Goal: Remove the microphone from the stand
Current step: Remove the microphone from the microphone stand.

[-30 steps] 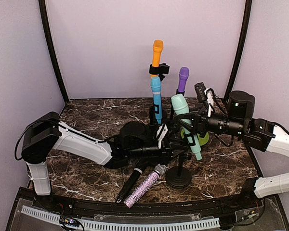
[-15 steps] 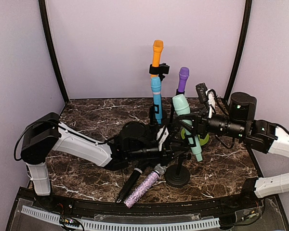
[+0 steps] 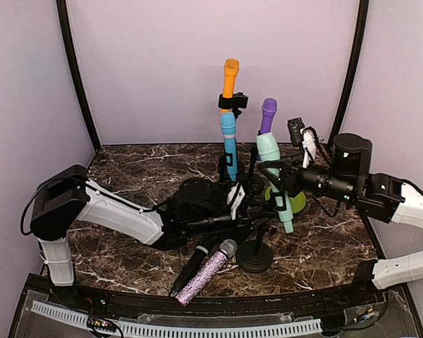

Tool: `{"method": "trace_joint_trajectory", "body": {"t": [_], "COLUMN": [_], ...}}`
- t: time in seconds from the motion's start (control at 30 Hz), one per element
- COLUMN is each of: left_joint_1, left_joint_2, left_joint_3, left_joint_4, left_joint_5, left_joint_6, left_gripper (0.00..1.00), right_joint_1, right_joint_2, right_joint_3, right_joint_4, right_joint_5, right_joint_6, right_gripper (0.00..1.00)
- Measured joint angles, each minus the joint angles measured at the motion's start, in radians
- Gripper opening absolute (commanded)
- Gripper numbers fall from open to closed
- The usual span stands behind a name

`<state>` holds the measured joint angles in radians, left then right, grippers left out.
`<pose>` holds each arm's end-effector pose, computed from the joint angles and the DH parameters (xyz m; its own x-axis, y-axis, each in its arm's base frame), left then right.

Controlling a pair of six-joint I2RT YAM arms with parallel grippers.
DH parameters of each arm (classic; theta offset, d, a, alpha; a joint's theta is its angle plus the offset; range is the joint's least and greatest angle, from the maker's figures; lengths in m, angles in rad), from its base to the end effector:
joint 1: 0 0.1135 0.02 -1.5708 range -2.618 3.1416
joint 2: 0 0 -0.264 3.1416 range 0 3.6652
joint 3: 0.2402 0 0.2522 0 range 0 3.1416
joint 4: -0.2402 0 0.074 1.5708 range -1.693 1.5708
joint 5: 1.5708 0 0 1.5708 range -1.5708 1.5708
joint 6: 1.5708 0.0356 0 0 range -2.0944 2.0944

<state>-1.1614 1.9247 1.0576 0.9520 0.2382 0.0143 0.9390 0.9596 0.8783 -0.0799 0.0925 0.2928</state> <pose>0.1610 -0.3923 0.2224 0.0478 -0.0753 -0.9960 0.9845 0.1722 0.0343 0.1359 0.1801 0.3520 -0.3071 0.0670 -0.9493 -0.6904 0.6709 0.2707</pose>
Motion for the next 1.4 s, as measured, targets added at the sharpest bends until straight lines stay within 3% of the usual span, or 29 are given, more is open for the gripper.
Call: {"method": "trace_joint_trajectory", "body": {"t": [0.33, 0.87, 1.4], "left_joint_1": [0.0, -0.008, -0.007], "left_joint_2": [-0.001, -0.006, -0.006], "left_joint_3": [-0.013, -0.043, -0.049], "left_joint_4": [0.023, 0.061, 0.074], "left_joint_5": [-0.017, -0.003, -0.036], "left_joint_6": [-0.004, 0.005, -0.002], "left_gripper": [0.0, 0.0, 0.0], "right_joint_1": [0.0, -0.062, -0.042], "right_joint_2": [0.019, 0.021, 0.059], "right_joint_3": [0.013, 0.013, 0.074], "right_joint_4": [0.003, 0.019, -0.048], "right_joint_5": [-0.014, -0.343, -0.157], "right_joint_6": [-0.024, -0.134, -0.046], "right_gripper": [0.0, 0.0, 0.0]}}
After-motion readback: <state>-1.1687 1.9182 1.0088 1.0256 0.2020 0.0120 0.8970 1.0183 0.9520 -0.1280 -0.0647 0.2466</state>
